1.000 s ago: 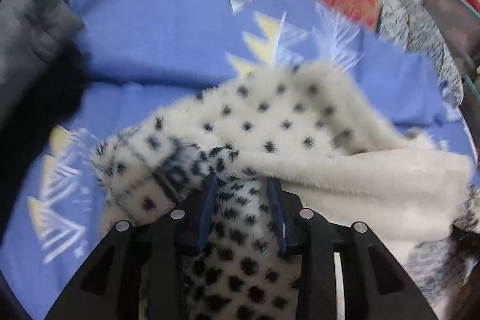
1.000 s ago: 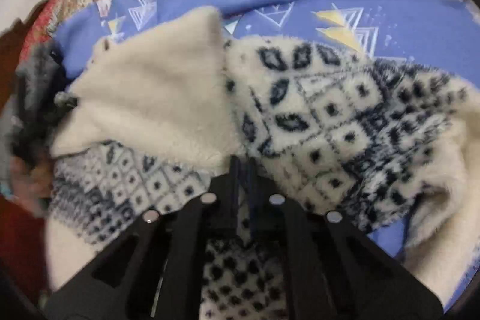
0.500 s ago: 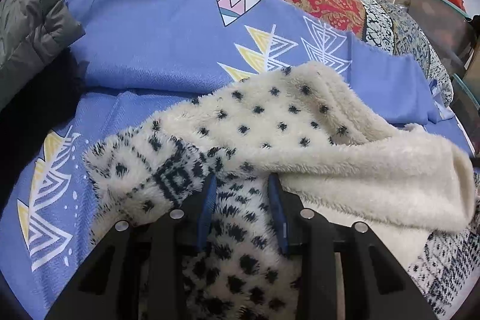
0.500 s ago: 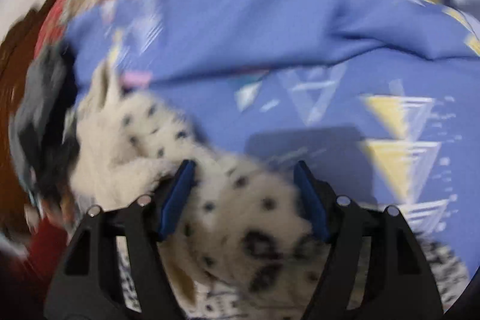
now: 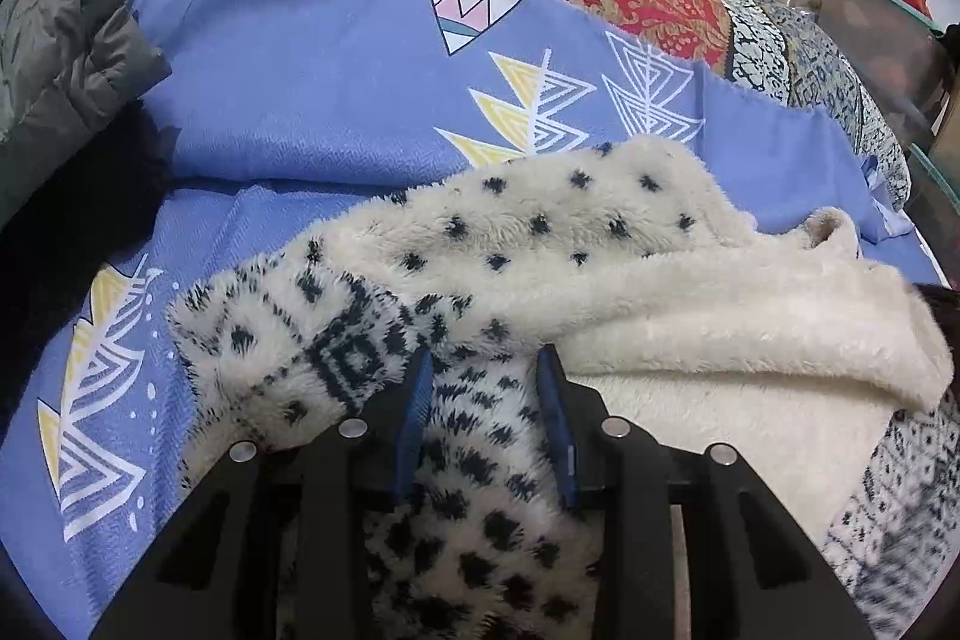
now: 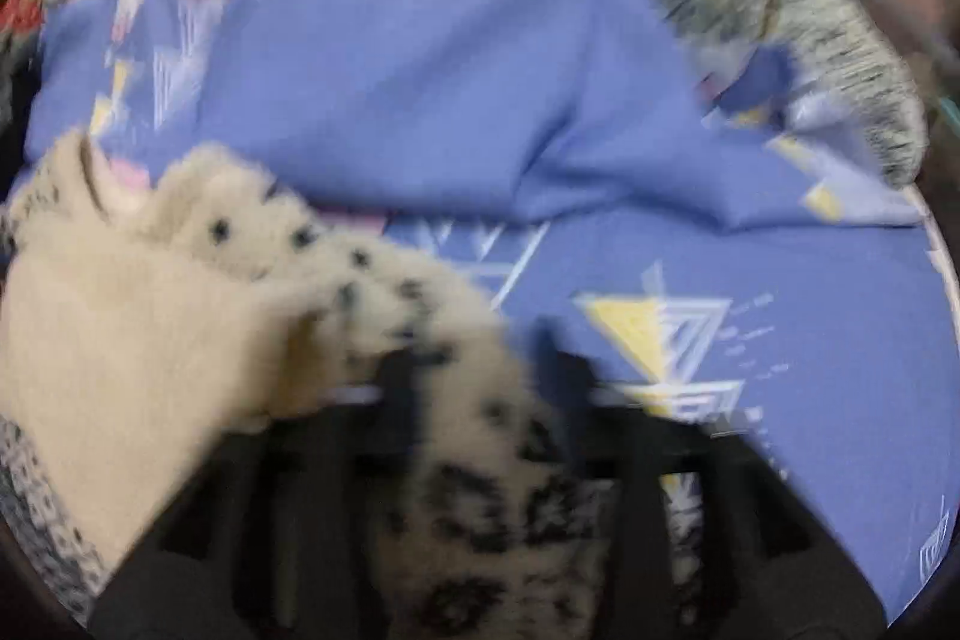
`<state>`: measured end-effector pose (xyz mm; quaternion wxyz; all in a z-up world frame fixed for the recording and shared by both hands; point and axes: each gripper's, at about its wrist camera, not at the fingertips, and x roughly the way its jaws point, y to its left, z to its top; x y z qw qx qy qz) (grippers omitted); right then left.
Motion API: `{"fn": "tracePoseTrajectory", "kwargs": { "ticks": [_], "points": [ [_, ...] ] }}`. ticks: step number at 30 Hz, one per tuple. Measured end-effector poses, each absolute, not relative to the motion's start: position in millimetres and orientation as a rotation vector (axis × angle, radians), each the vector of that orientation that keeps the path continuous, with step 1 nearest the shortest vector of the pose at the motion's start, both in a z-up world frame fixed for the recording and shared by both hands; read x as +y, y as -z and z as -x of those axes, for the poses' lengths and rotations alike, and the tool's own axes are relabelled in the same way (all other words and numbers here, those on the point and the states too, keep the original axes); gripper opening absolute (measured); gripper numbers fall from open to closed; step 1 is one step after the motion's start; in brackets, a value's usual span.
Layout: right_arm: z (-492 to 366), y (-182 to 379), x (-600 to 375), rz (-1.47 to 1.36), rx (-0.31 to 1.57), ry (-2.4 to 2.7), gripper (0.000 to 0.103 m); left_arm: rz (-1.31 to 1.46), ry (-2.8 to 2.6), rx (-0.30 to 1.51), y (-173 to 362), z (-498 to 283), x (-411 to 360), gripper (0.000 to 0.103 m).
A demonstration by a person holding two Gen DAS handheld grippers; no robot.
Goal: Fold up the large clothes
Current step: 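Pull the jacket hem with the left gripper to straighten it while the right gripper holds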
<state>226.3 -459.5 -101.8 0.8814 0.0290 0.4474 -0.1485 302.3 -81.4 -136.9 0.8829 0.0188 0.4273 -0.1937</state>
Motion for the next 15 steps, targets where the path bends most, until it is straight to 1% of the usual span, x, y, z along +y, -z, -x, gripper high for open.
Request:
{"fn": "tracePoseTrajectory", "kwargs": {
  "ticks": [1, 4, 6, 7, 9, 10, 12, 13, 14, 15],
  "points": [
    [-212, 88, -468, -0.147, 0.865, 0.288, 0.068, -0.036, 0.404, 0.889, 137, -303, -81, 0.058],
    [-164, 57, -493, -0.318, 0.748, 0.316, 0.068, -0.037, 0.404, 0.889, 138, -303, -81, 0.058],
    [-149, 40, -491, -0.381, 0.718, 0.284, 0.062, -0.033, 0.406, 0.89, 138, -303, -81, 0.058],
    [-148, 33, -486, -0.385, 0.715, 0.258, 0.057, -0.033, 0.405, 0.89, 138, -303, -81, 0.058],
    [-145, 27, -446, -0.322, 0.763, 0.154, 0.053, -0.04, 0.402, 0.892, 138, -304, -82, 0.058],
    [-145, 31, -429, -0.29, 0.799, 0.117, 0.053, -0.044, 0.401, 0.892, 137, -303, -83, 0.058],
    [-151, 51, -392, -0.184, 0.884, 0.089, 0.053, -0.055, 0.395, 0.894, 137, -303, -84, 0.058],
    [-156, 66, -383, -0.146, 0.919, 0.1, 0.05, -0.06, 0.393, 0.894, 137, -303, -85, 0.058],
    [-164, 85, -378, -0.126, 0.974, 0.085, 0.002, -0.066, 0.39, 0.895, 137, -304, -85, 0.058],
    [-166, 94, -383, -0.123, 0.989, 0.087, 0.002, -0.068, 0.39, 0.894, 137, -303, -86, 0.058]
  ]
}}
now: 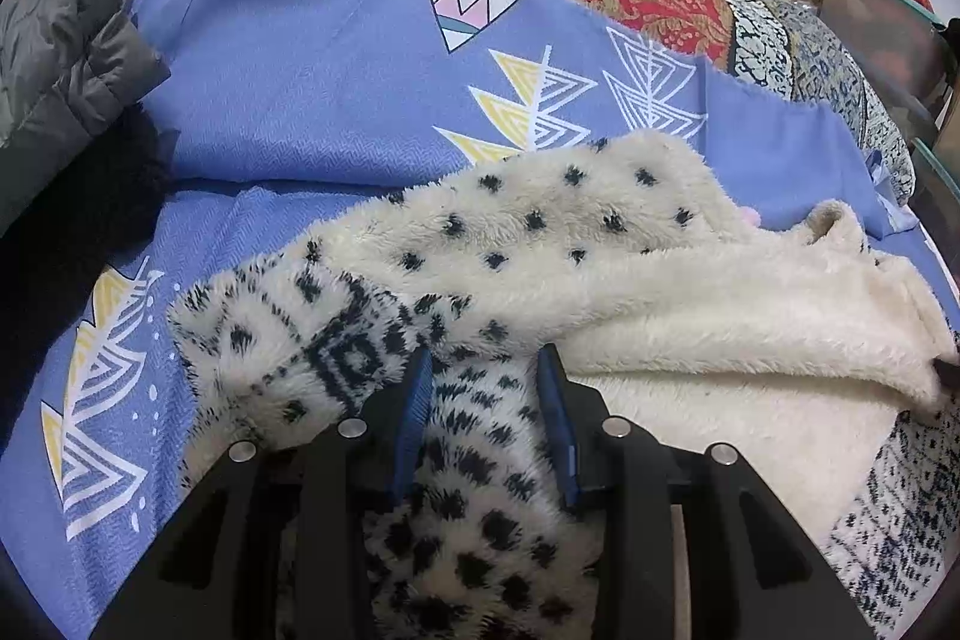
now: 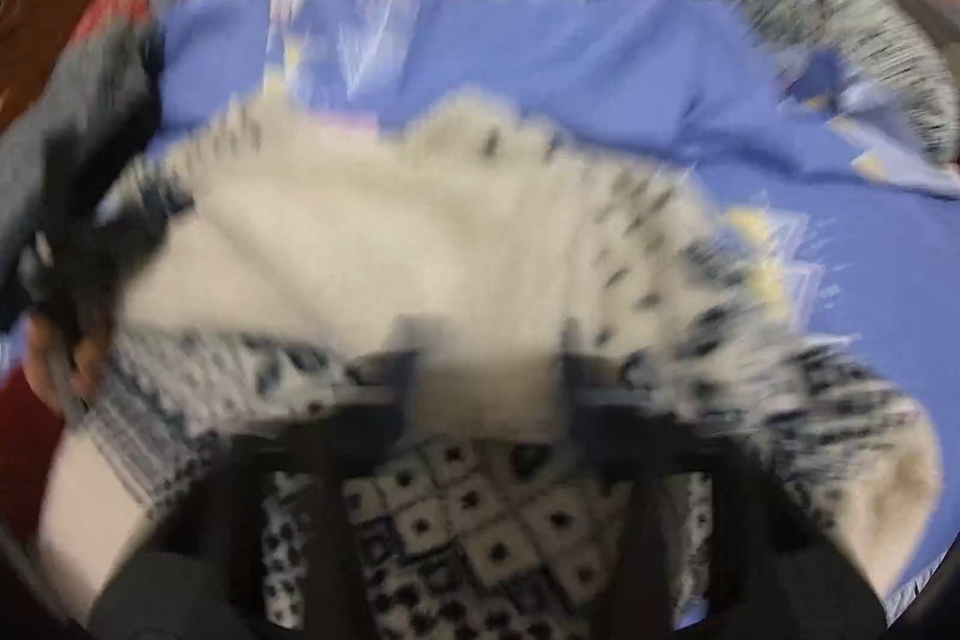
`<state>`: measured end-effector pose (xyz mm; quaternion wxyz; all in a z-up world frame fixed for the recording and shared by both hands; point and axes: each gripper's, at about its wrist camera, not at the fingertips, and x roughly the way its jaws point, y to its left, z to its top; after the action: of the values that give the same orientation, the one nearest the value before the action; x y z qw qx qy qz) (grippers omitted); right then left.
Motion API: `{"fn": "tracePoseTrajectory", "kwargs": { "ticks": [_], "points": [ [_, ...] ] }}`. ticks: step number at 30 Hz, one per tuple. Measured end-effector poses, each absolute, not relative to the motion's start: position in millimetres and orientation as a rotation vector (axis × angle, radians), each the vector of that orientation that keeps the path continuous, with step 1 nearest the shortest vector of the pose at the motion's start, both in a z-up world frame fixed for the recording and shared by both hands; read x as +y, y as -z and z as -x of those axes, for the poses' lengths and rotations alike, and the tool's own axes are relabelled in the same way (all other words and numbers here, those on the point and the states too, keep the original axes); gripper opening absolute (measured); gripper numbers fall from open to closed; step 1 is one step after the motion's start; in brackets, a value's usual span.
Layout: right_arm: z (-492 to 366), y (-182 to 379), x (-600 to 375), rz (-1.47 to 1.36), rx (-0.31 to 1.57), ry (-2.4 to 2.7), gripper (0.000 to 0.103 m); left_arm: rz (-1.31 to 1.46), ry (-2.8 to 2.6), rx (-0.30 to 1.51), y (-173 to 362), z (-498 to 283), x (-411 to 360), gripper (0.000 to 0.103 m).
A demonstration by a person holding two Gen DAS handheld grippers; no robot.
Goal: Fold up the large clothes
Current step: 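Pull the jacket hem with the left gripper to straighten it while the right gripper holds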
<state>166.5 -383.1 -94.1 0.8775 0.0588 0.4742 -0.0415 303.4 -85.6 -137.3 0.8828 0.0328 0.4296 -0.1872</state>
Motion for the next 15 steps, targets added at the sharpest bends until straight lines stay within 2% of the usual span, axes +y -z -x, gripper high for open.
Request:
{"fn": "tracePoseTrajectory", "kwargs": {
  "ticks": [3, 5, 7, 9, 10, 12, 15],
  "points": [
    [-170, 100, -430, -0.165, 0.911, 0.264, 0.002, -0.07, 0.405, 0.892, 138, -303, -87, 0.06],
    [-180, 122, -456, -0.377, 0.976, 0.229, 0.005, -0.08, 0.401, 0.89, 139, -304, -89, 0.06],
    [-183, 127, -456, -0.368, 0.969, 0.208, 0.01, -0.073, 0.404, 0.893, 140, -304, -88, 0.06],
    [-172, 114, -458, -0.412, 0.942, 0.166, 0.027, -0.066, 0.407, 0.896, 140, -306, -87, 0.06],
    [-163, 105, -462, -0.442, 0.923, 0.152, 0.046, -0.063, 0.408, 0.897, 140, -306, -86, 0.06],
    [-114, 73, -475, -0.515, 0.821, 0.163, 0.064, -0.064, 0.407, 0.897, 140, -306, -87, 0.06],
    [-24, 41, -498, -0.53, 0.74, 0.294, 0.064, -0.069, 0.405, 0.901, 140, -306, -88, 0.06]
  ]
}}
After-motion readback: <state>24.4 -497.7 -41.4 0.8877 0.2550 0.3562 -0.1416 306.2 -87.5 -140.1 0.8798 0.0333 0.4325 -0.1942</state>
